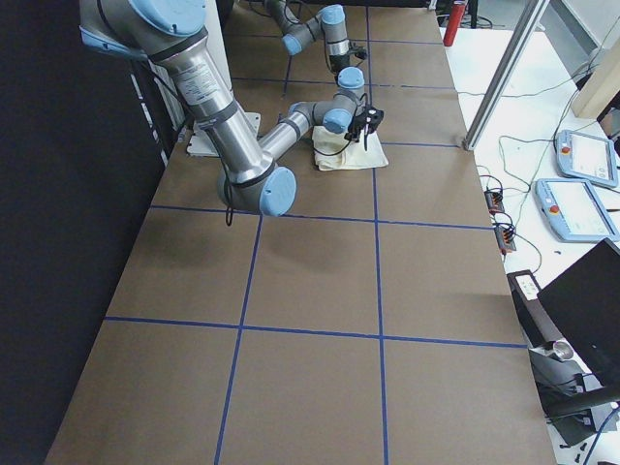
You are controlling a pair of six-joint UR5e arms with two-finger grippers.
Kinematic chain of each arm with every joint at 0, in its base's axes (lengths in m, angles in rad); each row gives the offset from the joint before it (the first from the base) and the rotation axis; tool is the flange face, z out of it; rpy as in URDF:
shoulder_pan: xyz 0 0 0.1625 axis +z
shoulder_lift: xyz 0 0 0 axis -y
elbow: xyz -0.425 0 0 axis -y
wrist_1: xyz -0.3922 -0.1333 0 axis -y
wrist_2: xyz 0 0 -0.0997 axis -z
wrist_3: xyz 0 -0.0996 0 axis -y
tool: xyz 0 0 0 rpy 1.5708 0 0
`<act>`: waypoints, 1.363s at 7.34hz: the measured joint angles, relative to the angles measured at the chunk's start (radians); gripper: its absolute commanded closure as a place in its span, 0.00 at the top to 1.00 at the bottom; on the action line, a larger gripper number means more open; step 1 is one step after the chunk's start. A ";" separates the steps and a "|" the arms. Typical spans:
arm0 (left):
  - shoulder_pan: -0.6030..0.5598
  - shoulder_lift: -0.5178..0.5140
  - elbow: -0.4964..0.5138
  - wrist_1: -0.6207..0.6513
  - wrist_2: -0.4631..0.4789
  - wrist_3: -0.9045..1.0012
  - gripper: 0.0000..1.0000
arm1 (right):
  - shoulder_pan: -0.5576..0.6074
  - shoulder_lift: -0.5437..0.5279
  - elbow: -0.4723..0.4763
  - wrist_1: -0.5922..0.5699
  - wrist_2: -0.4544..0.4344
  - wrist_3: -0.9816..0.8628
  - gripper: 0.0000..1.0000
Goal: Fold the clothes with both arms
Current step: 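Lift the near edge with both grippers and fold it away from the robot, then open both grippers and raise the right gripper away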
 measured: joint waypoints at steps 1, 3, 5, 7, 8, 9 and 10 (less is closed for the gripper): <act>-0.027 -0.026 0.099 -0.066 0.000 0.014 0.03 | 0.024 0.063 -0.126 0.058 0.011 -0.017 0.14; -0.044 -0.068 0.198 -0.120 0.002 0.026 1.00 | 0.036 0.095 -0.222 0.112 0.013 -0.032 1.00; -0.083 -0.089 0.241 -0.141 0.004 0.029 1.00 | 0.070 0.094 -0.238 0.121 0.038 -0.097 1.00; -0.143 -0.115 0.300 -0.180 -0.028 0.033 1.00 | 0.112 0.092 -0.245 0.120 0.090 -0.144 1.00; -0.168 -0.113 0.320 -0.227 -0.077 0.047 1.00 | 0.125 0.092 -0.248 0.120 0.098 -0.172 1.00; -0.175 -0.091 0.319 -0.298 -0.108 0.059 0.98 | 0.143 0.092 -0.248 0.118 0.107 -0.215 1.00; -0.163 -0.046 0.292 -0.382 -0.133 0.050 0.59 | 0.173 0.089 -0.246 0.111 0.131 -0.272 1.00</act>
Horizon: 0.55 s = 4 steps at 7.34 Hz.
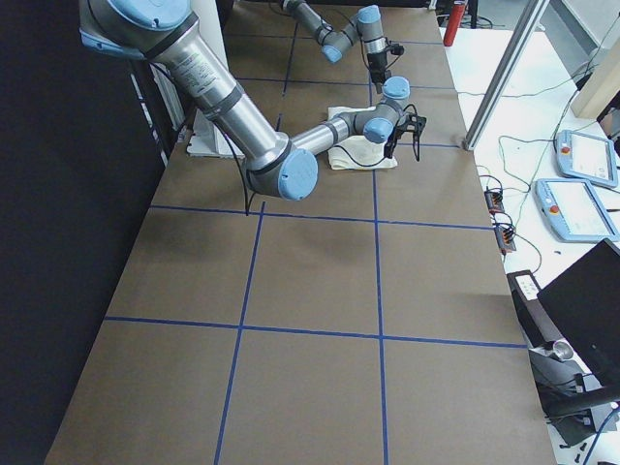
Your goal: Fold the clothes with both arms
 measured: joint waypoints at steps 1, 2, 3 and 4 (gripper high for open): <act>0.027 0.048 -0.050 -0.059 -0.032 -0.047 0.11 | 0.042 -0.009 0.003 -0.015 0.042 -0.068 1.00; 0.058 0.073 -0.101 -0.087 -0.055 -0.119 0.00 | 0.088 -0.029 0.016 -0.045 0.086 -0.147 1.00; 0.089 0.079 -0.132 -0.096 -0.064 -0.176 0.00 | 0.127 -0.062 0.044 -0.081 0.115 -0.228 1.00; 0.119 0.078 -0.138 -0.099 -0.065 -0.205 0.00 | 0.158 -0.099 0.075 -0.111 0.133 -0.296 1.00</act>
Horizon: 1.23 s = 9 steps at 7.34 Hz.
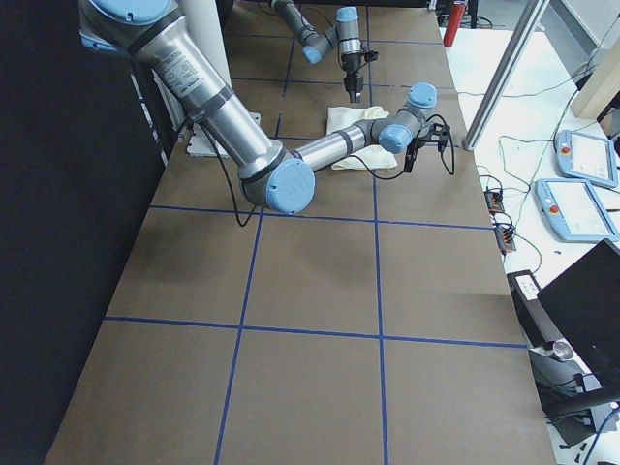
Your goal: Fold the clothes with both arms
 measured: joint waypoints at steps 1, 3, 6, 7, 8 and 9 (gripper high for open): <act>0.022 -0.001 0.015 0.000 0.003 -0.008 0.00 | 0.020 -0.027 0.021 -0.015 0.012 -0.039 1.00; 0.036 -0.001 0.053 0.001 0.008 -0.008 0.00 | 0.036 -0.042 0.035 -0.022 0.025 -0.059 1.00; 0.056 0.011 0.082 0.003 0.014 -0.007 0.00 | 0.040 -0.043 0.037 -0.022 0.027 -0.062 1.00; 0.068 0.013 0.081 0.005 0.022 -0.008 0.00 | 0.040 -0.043 0.036 -0.021 0.026 -0.062 1.00; 0.079 0.014 0.080 0.008 0.034 -0.009 0.00 | 0.040 -0.043 0.036 -0.021 0.024 -0.062 1.00; 0.091 0.019 0.081 0.010 0.041 -0.009 0.00 | 0.039 -0.043 0.036 -0.021 0.024 -0.062 1.00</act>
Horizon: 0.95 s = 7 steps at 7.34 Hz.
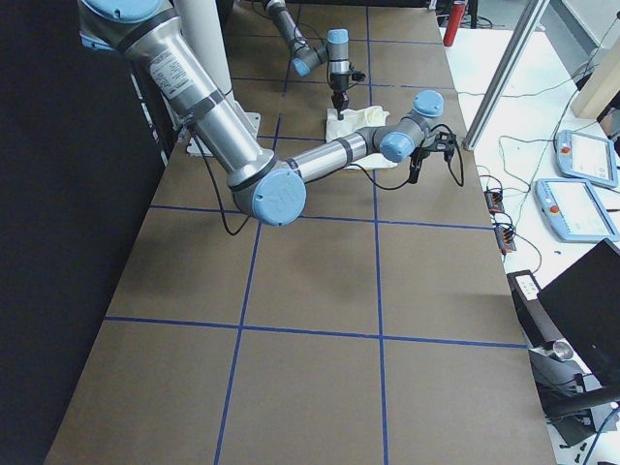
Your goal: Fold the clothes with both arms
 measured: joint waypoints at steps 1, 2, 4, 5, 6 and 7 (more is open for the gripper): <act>0.006 0.010 0.001 0.000 0.003 0.001 0.00 | 0.000 0.000 0.000 0.000 -0.001 0.000 1.00; 0.007 0.019 -0.001 -0.002 0.003 0.002 0.00 | 0.000 0.000 0.000 0.001 -0.001 0.000 1.00; 0.004 0.027 -0.005 -0.006 0.002 0.003 0.00 | 0.000 -0.002 0.000 0.001 -0.001 0.000 1.00; -0.001 0.029 -0.008 0.002 0.000 0.004 0.00 | 0.000 -0.003 0.000 0.002 -0.001 0.000 1.00; -0.011 0.029 -0.015 0.002 -0.004 0.004 0.35 | 0.001 -0.004 0.000 0.002 0.000 0.000 1.00; -0.029 0.028 -0.026 0.003 -0.010 0.004 0.76 | 0.001 -0.005 0.001 0.003 0.001 0.000 1.00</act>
